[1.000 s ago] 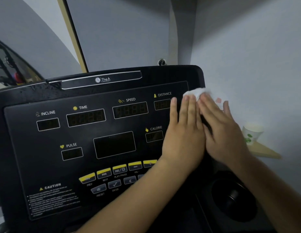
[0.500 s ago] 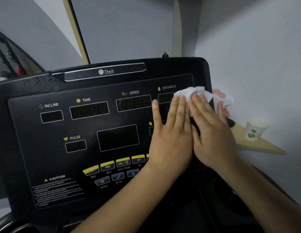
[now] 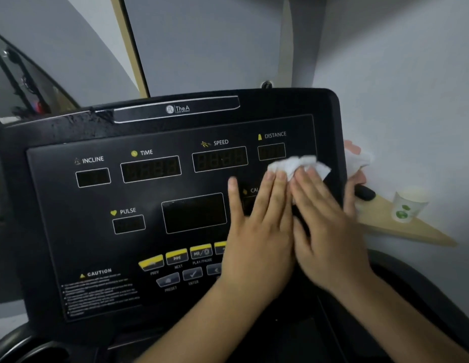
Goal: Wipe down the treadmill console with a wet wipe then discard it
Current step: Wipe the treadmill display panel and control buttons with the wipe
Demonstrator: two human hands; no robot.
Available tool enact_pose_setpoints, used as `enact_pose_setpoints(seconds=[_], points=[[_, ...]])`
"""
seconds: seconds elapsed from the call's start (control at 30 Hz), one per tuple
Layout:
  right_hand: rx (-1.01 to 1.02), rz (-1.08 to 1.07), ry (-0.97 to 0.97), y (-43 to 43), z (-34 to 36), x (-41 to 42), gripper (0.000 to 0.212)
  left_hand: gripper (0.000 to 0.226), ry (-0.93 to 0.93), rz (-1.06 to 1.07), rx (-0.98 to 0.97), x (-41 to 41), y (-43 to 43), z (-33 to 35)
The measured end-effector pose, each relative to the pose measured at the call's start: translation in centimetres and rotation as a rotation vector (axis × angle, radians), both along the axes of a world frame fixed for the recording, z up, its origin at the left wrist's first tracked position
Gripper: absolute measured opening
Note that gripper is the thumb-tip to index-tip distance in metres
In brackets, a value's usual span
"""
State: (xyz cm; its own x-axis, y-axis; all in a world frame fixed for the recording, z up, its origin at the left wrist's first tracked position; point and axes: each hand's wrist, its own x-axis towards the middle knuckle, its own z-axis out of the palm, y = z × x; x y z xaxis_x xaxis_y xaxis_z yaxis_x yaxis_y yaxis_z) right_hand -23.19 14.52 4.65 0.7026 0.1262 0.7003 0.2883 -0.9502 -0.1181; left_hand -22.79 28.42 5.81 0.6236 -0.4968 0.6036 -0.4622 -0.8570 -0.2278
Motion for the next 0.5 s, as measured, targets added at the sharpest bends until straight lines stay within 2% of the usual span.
enact_pose_setpoints(seconds=[0.1, 0.3, 0.5], points=[[-0.055, 0.004, -0.007, 0.6, -0.9, -0.9, 0.057, 0.063, 0.002, -0.008, 0.034, -1.0, 1.3, -1.0], [-0.102, -0.033, 0.024, 1.8, 3.7, 1.3, 0.057, 0.060, -0.042, 0.085, 0.059, 1.2, 1.8, 3.3], [-0.135, 0.071, 0.053, 2.6, -2.1, -2.3, 0.057, 0.065, 0.013, -0.003, 0.053, -3.0, 3.8, -2.7]])
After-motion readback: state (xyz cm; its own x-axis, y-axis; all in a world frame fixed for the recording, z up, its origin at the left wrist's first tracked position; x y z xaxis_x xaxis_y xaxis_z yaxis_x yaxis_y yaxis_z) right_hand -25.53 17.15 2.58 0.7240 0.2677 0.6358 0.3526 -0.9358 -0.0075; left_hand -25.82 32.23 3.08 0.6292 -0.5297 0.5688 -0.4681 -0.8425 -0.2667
